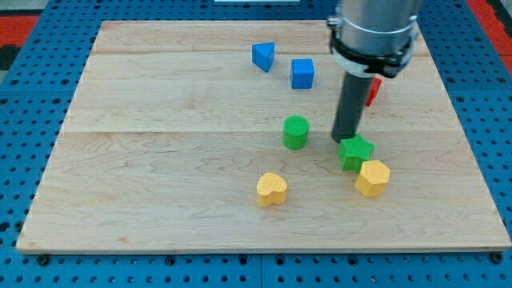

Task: Push the green star top left to the yellow heart

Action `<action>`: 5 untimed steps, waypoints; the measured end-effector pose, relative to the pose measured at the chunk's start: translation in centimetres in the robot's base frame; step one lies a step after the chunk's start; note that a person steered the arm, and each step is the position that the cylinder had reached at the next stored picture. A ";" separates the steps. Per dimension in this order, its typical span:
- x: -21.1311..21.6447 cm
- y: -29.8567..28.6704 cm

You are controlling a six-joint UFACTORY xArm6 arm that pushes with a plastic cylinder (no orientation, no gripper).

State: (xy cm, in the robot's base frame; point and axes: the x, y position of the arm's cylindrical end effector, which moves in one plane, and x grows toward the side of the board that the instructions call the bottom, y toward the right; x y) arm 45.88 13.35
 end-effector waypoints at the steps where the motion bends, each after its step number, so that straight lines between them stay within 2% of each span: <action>1: 0.1 6.7; 2: 3.2 7.4; 3: 3.3 0.4; 4: 2.7 -11.1; 5: 2.7 -12.3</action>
State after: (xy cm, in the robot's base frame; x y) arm 48.59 1.07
